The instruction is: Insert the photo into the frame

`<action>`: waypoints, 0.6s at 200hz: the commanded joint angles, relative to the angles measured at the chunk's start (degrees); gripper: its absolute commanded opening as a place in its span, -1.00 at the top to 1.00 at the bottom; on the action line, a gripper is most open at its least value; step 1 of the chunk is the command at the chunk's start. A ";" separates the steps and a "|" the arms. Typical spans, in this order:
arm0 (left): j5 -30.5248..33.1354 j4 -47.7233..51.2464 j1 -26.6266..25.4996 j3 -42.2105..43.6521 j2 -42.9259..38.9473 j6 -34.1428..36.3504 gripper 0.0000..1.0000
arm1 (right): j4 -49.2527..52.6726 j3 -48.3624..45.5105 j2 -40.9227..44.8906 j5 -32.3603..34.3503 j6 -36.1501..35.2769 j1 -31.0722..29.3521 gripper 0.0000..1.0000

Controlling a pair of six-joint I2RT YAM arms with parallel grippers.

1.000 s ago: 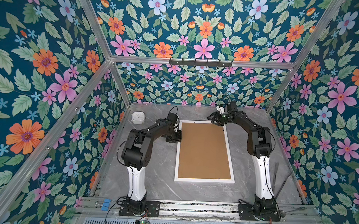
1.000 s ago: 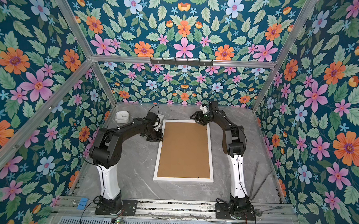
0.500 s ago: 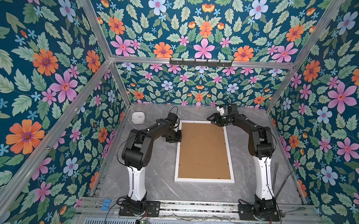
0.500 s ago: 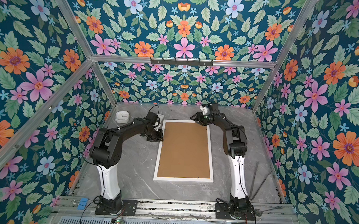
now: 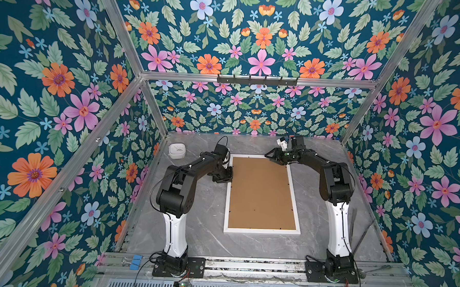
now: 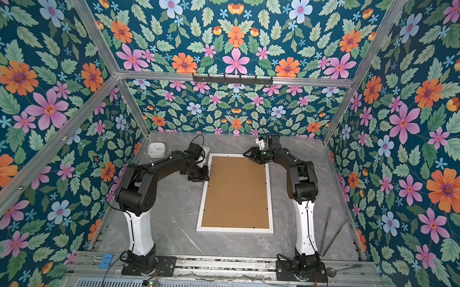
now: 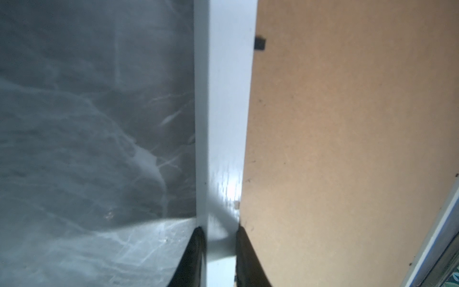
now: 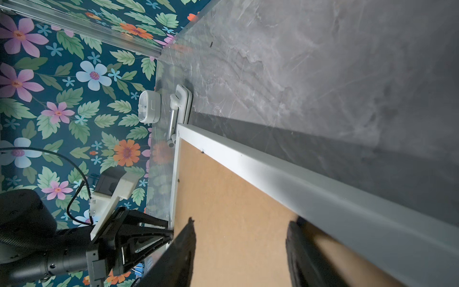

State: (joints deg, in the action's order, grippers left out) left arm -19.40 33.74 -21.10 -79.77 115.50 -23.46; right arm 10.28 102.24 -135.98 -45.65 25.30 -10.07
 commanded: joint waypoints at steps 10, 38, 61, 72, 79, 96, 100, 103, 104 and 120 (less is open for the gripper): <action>3.27 2.47 -0.30 0.84 1.38 -1.06 0.73 | 8.20 -0.90 0.85 2.74 1.03 -0.16 -0.18; 2.20 2.47 -0.36 0.69 1.48 -0.66 0.72 | 5.68 1.46 1.61 -0.89 3.85 -0.60 -0.20; 1.08 2.12 -0.56 0.53 1.65 -0.62 0.72 | 5.43 5.29 0.62 -1.90 4.06 -2.03 -0.21; 0.47 2.12 -0.78 0.40 1.83 -0.62 0.72 | 5.42 7.60 -0.55 -2.07 4.18 -2.78 -0.22; 0.25 2.15 -0.76 0.31 1.89 -0.62 0.72 | 5.58 9.39 -1.53 -2.08 4.52 -3.15 -0.23; 0.37 2.23 -0.80 0.40 1.92 -0.53 0.72 | 5.73 13.94 -4.42 -2.08 5.79 -4.05 -0.24; 0.41 2.29 -0.81 0.45 1.91 -0.45 0.72 | 5.84 15.16 -5.23 -2.14 6.16 -4.23 -0.24; 0.48 2.36 -0.84 0.48 1.92 -0.44 0.72 | 5.88 16.05 -5.85 -2.37 6.43 -4.38 -0.24; 0.49 2.38 -0.81 0.49 1.87 -0.49 0.72 | 5.89 16.37 -6.04 -2.40 6.52 -4.45 -0.24; 0.46 2.34 -0.83 0.58 1.86 -0.35 0.72 | 6.42 21.28 -9.32 -3.26 7.85 -5.30 -0.24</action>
State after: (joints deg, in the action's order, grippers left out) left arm -19.53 34.11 -21.39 -80.18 115.72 -23.44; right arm 15.92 118.26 -141.97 -47.64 30.63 -14.52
